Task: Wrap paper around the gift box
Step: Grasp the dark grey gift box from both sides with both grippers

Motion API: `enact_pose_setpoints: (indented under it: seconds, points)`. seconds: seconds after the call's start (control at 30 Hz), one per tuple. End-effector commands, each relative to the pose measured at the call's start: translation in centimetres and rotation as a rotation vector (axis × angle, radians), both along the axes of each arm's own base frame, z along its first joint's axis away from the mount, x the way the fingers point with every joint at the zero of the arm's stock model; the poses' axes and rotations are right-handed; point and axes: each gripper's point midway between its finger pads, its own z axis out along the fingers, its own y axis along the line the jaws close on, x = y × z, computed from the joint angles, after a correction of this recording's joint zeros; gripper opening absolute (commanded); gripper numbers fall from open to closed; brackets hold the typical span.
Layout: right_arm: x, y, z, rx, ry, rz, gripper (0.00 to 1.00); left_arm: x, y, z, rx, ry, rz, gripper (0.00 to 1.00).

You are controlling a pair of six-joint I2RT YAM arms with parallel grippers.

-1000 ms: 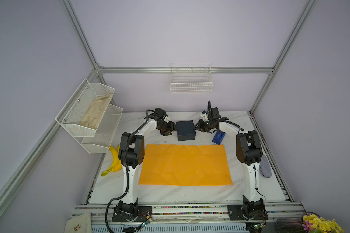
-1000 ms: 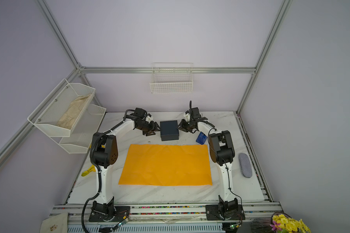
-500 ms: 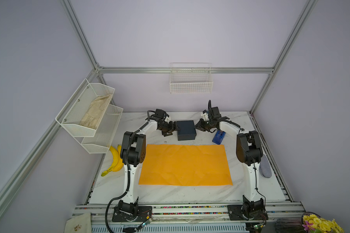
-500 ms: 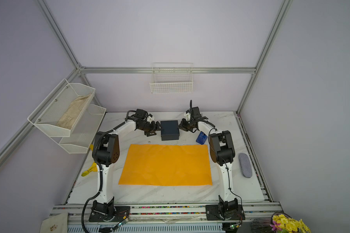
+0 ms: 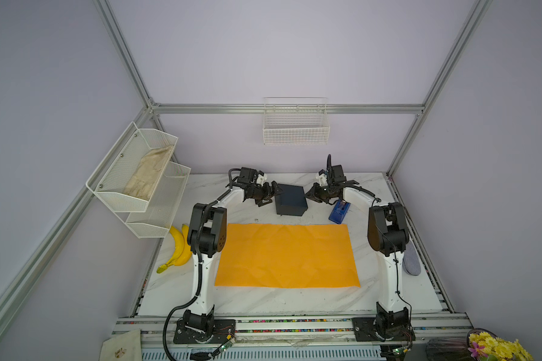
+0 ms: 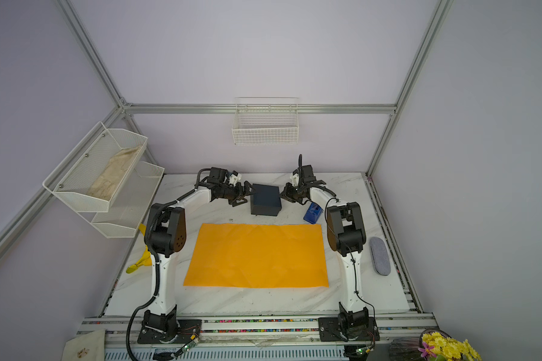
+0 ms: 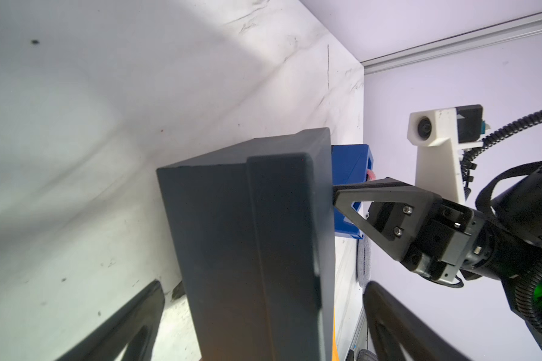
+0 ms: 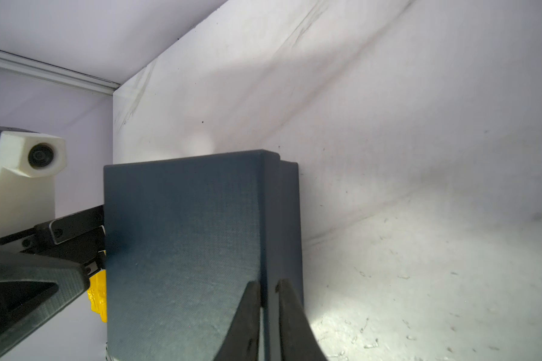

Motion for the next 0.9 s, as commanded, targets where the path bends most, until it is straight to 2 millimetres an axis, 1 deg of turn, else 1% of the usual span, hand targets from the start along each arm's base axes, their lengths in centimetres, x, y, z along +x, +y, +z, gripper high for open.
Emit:
enact_pose_setpoints:
  seconds: [0.0, 0.13, 0.3, 0.4, 0.53, 0.6, 0.67, 0.73, 0.77, 0.8, 0.83, 0.87]
  points:
    - [-1.6, -1.2, -2.8, -0.071, 0.087, -0.017, 0.16, -0.3, -0.6, -1.7, -0.062, 0.036, -0.01, 0.99]
    - [-1.7, -1.3, -3.0, -0.071, 0.091, -0.016, 0.15, -0.4, -1.5, -2.3, -0.09, 0.05, -0.026, 0.98]
    - [-1.8, -1.1, -2.8, -0.065, 0.087, -0.009, 0.15, -0.6, -3.1, -2.5, -0.127, 0.05, -0.051, 0.93]
    - [-1.9, -1.2, -2.9, -0.065, 0.089, -0.009, 0.15, -0.6, -3.3, -2.6, -0.137, 0.05, -0.047, 0.89]
    - [-1.9, -1.2, -2.7, -0.065, 0.084, -0.01, 0.15, -0.5, -3.4, -2.8, -0.149, 0.051, -0.04, 0.9]
    - [-1.7, -1.6, -2.0, -0.079, 0.069, -0.029, 0.17, -0.6, -3.3, -3.0, -0.146, 0.053, -0.037, 0.91]
    - [-1.2, -2.8, -1.0, -0.149, 0.045, -0.082, 0.27, -0.8, -3.2, -3.1, -0.139, 0.052, -0.036, 0.91]
    - [-0.9, -3.9, 0.7, -0.196, 0.003, -0.123, 0.29, -0.8, -3.1, -3.2, -0.138, 0.052, -0.035, 0.91]
    - [-0.9, -4.1, 1.7, -0.2, -0.021, -0.128, 0.29, -0.9, -3.1, -3.1, -0.14, 0.051, -0.039, 0.91]
    - [-0.9, -4.0, 2.4, -0.189, -0.038, -0.122, 0.29, -0.9, -3.2, -3.1, -0.14, 0.05, -0.042, 0.91]
    - [-1.0, -3.4, 2.9, -0.155, -0.045, -0.105, 0.31, -0.9, -3.2, -3.1, -0.14, 0.047, -0.044, 0.91]
    - [-1.3, -2.4, 3.2, -0.103, -0.042, -0.065, 0.34, -0.9, -3.1, -3.1, -0.139, 0.048, -0.043, 0.91]
